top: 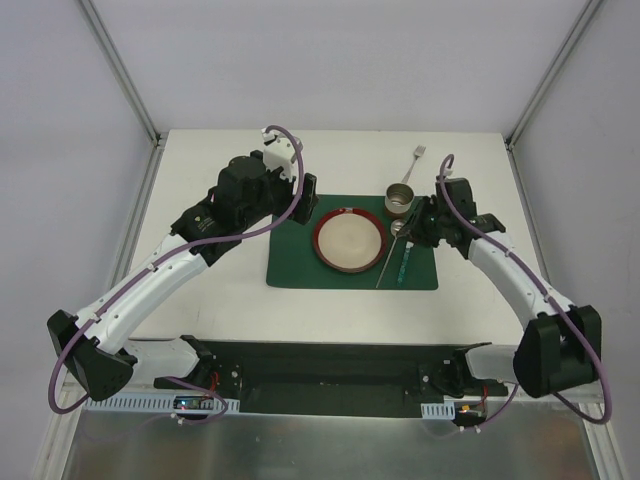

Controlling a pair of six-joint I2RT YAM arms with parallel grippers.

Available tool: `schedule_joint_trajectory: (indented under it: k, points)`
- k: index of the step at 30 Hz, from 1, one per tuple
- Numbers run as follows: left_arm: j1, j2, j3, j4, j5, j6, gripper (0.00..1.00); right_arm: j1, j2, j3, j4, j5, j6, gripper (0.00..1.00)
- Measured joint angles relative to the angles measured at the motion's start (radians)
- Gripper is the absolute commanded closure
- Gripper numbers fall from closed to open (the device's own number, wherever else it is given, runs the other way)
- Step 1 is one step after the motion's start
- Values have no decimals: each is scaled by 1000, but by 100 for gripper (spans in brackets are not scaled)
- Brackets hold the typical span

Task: Set the dinner table for one person
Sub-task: Place the spoon on the napkin.

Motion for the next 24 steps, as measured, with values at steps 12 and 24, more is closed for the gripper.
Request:
schedule_joint_trajectory:
  k: [12,24]
  points:
    - [0,48,13,9,0,-20,12,-214,-64,114,15,18,-29,72]
    - [0,134,37,14,-2,-42,12,-315,402,477,126,27,-79,70]
